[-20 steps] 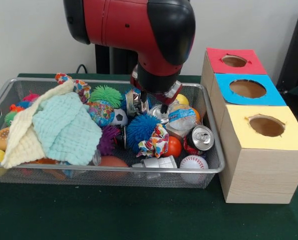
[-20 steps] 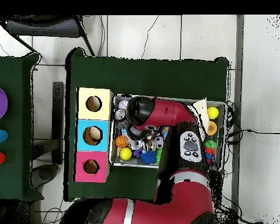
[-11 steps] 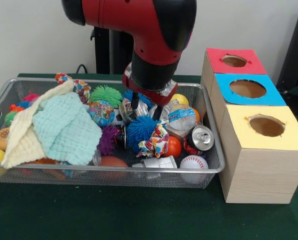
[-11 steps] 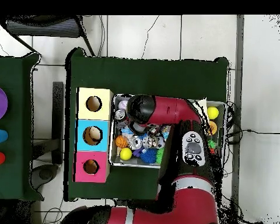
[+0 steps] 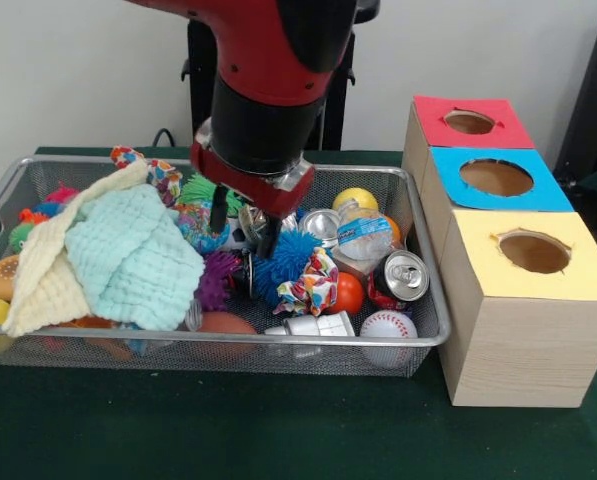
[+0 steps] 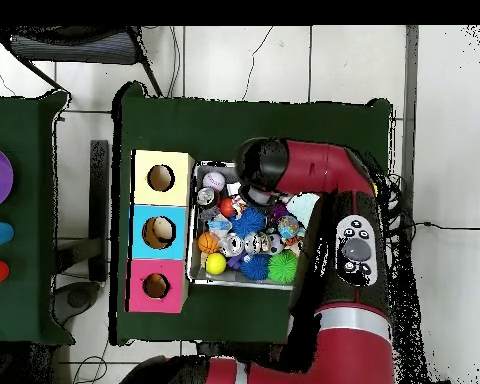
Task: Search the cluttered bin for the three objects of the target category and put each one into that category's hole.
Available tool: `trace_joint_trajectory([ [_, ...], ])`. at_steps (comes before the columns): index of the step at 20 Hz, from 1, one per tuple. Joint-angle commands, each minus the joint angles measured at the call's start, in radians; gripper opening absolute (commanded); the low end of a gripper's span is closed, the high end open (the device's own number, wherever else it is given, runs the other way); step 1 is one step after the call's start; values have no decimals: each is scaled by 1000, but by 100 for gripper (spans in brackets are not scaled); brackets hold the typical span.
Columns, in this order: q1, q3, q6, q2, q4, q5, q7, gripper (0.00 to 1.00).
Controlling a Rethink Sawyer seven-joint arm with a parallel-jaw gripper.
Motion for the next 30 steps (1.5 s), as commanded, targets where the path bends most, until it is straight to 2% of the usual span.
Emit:
trace_joint_trajectory([
  [1,-55,54,59,93,-113,-91,-169,100],
  [7,-87,59,155,196,-205,-133,-237,100],
  [14,-98,42,271,242,-264,-181,-276,100],
  [18,-88,32,372,280,-356,-221,-288,100],
  [21,-87,32,384,283,-375,-242,-282,100],
  [24,-77,13,405,257,-374,-264,-268,100],
  [26,-76,12,386,256,-380,-274,-254,100],
  [30,-70,15,381,282,-413,-292,-240,100],
])
